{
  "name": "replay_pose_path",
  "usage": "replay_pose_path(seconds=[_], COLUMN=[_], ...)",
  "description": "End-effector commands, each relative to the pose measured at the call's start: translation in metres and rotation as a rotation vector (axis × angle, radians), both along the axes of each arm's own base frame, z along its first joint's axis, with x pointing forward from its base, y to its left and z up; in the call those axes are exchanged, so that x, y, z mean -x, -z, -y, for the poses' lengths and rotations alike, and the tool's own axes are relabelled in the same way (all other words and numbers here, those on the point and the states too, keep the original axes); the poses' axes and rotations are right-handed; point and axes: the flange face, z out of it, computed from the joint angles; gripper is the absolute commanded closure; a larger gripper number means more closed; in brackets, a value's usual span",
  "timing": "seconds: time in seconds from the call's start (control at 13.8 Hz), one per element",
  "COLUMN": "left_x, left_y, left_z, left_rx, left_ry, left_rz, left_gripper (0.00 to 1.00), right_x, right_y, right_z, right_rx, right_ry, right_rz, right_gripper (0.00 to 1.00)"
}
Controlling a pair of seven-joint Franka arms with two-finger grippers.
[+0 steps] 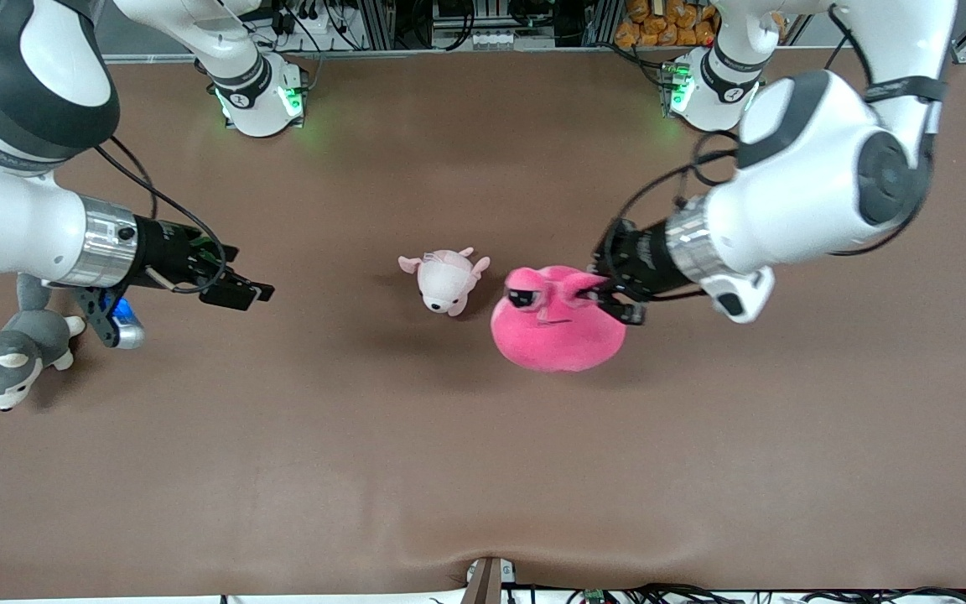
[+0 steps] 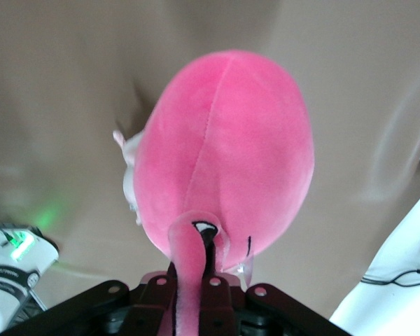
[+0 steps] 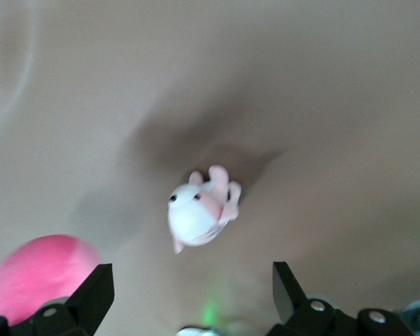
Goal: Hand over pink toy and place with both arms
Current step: 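Carry the pink toy toward center while the right gripper approaches, then grasp the pink toy's head with the right gripper beside the left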
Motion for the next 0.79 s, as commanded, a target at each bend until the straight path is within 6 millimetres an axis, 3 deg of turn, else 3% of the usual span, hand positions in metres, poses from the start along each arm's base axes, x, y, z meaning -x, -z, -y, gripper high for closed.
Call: replay_pose_path(seconds=[0.0,0.22,0.36,0.72], left_x=[0.016,0.026,0.042,0.048], left_y=[-0.008,-0.016,-0.019,-0.024], left_z=[0.04,0.066,0.092,0.102], left_rx=[0.008,0.042,0.056,0.078], left_ry=[-0.034,-0.137,-0.16,-0.228], left_rz=[0.012,0.009,0.004,-0.026], left_gripper=[1.0,1.0,1.0,1.0], right_x=[-0.001,-0.006,0.001,0.005], right_y=[0.0,0.008,0.006,0.016], right_z=[-0.038,-0.089,-0.131,-0.166], right_rx=[-0.032,-0.077,-0.086,-0.09], right_ry=[0.155,0.345,0.391,0.462], right_rz=[-0.085,-0.149,-0.125,-0.141], right_gripper=[0.0,0.0,0.0,0.0])
